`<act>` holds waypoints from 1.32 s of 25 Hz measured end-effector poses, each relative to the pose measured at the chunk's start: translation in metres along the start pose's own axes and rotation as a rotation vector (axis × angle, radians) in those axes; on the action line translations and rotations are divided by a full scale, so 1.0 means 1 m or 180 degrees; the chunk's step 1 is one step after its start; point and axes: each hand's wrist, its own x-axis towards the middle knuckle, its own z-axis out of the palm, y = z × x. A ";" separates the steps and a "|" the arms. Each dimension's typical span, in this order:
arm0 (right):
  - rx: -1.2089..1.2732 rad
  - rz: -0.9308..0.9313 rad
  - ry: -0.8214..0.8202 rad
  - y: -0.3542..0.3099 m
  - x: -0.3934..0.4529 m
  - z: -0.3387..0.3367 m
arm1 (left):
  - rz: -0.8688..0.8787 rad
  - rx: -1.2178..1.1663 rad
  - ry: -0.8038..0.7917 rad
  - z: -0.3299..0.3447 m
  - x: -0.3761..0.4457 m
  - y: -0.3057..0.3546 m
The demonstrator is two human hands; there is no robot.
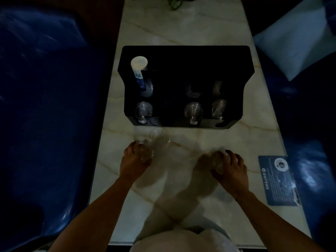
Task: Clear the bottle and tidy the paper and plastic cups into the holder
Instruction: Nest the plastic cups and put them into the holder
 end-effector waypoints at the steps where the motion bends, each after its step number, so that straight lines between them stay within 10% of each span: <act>1: 0.0011 0.0020 -0.0008 0.001 -0.001 0.000 | 0.0021 -0.0085 0.0039 0.000 -0.001 0.000; 33: -0.0096 -0.0012 -0.0232 0.000 -0.031 0.017 | 0.0239 0.0291 0.0168 -0.002 -0.009 -0.008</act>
